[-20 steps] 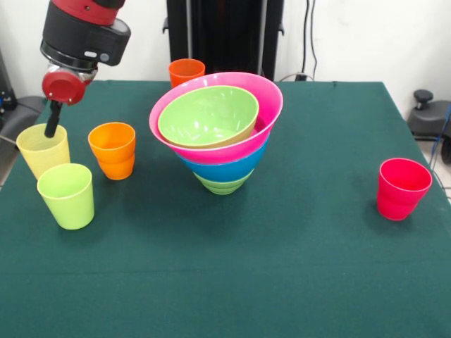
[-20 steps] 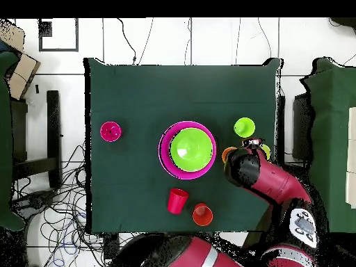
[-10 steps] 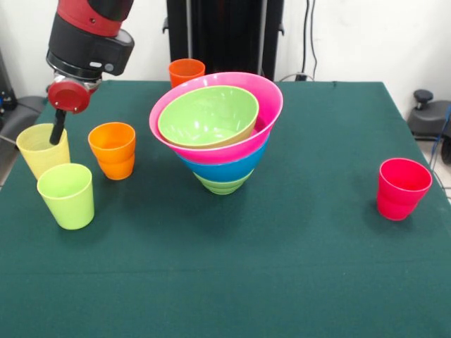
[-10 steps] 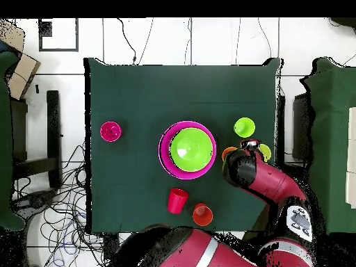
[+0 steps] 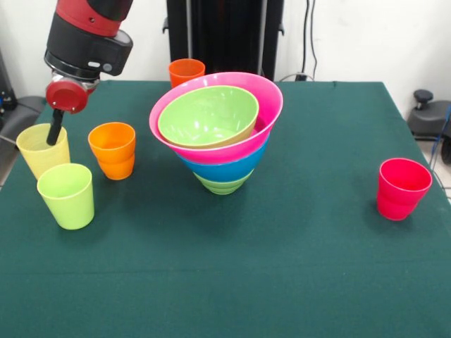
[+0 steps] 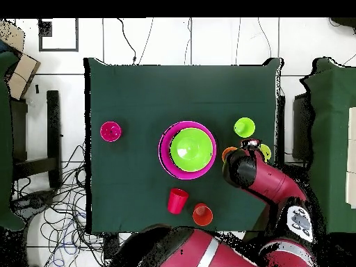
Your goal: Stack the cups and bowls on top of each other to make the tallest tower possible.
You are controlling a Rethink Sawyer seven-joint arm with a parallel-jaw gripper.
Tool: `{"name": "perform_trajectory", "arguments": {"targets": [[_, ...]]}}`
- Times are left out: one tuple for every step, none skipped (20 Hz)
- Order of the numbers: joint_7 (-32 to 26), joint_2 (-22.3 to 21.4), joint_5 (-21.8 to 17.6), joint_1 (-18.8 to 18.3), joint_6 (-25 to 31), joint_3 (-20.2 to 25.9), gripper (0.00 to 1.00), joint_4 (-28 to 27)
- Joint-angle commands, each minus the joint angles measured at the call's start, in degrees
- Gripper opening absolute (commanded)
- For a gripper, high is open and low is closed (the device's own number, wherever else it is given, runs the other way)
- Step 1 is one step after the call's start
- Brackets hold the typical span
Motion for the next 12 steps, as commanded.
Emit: {"name": "perform_trajectory", "arguments": {"targets": [[0.42,3.51,-4.09,-0.35,-1.57,7.46,1.00,2.29],[0.47,3.61,-4.11,-0.40,-1.76,7.49,1.00,2.32],[0.52,3.70,-4.13,-0.45,-1.94,7.52,1.00,2.35],[0.53,3.72,-4.19,-0.47,-2.08,7.50,1.00,2.40],[0.52,3.71,-4.21,-0.52,-2.11,7.53,1.00,2.45],[0.51,3.73,-4.18,-0.45,-2.04,7.47,1.00,2.43],[0.54,3.76,-4.16,-0.45,-2.06,7.50,1.00,2.44],[0.57,3.79,-4.13,-0.45,-2.08,7.52,1.00,2.45],[0.60,3.86,-4.11,-0.42,-2.13,7.47,1.00,2.43],[0.60,3.90,-4.14,-0.44,-2.20,7.47,1.00,2.45],[0.60,3.94,-4.17,-0.47,-2.27,7.46,1.00,2.48],[0.57,3.96,-4.21,-0.52,-2.30,7.47,1.00,2.50]]}}
